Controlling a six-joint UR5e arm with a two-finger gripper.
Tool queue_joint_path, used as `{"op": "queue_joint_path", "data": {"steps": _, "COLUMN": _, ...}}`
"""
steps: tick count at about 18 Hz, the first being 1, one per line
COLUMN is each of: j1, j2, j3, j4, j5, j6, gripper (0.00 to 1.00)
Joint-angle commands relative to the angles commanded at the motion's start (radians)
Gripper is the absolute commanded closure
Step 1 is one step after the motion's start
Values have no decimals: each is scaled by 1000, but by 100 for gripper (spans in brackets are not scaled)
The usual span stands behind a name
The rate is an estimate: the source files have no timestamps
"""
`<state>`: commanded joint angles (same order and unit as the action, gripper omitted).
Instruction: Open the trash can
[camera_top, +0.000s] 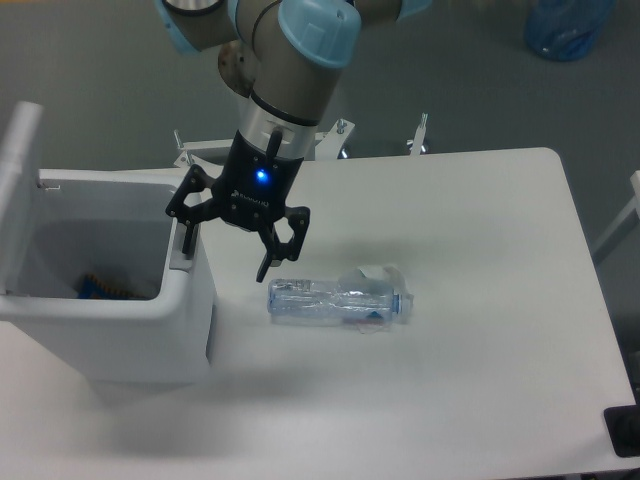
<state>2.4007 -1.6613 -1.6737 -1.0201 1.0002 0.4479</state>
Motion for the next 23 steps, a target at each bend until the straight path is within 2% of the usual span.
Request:
{"op": "queue_joint_path", "data": {"steps": 3, "j1": 0, "j2": -3, "j3": 35, "j4": 18, "j5": 0, "j6": 2, "gripper": 0}}
{"op": "queue_joint_path", "data": {"steps": 7, "j1": 18, "j2": -40, "j3": 97, "j4": 80, "j5": 38, "j6": 21, "gripper": 0}}
{"op": "queue_joint_path", "data": {"steps": 12, "j1": 98, "j2": -70, "j3": 94, "j4": 77, "j5": 214, "j6": 319, "gripper": 0}}
{"op": "queue_joint_path", "data": {"steps": 15, "j1": 144, "j2": -97, "j3": 95, "j4": 75, "j5": 282, "j6": 429, "gripper": 0}}
{"op": "queue_joint_path", "data": {"steps": 18, "j1": 169, "j2": -143, "j3": 72, "j4": 66, "j5": 346, "j6": 550, "gripper": 0}}
{"op": "queue_joint_path", "data": {"steps": 21, "j1": 190, "j2": -132, "j3": -10, "j4": 58, "j5": 426, "j6": 702, "gripper": 0}}
{"op": "queue_joint_path", "data": {"steps": 23, "j1": 195, "j2": -126, "j3": -32, "j4": 58, "j5": 442, "j6": 785, "gripper": 0}}
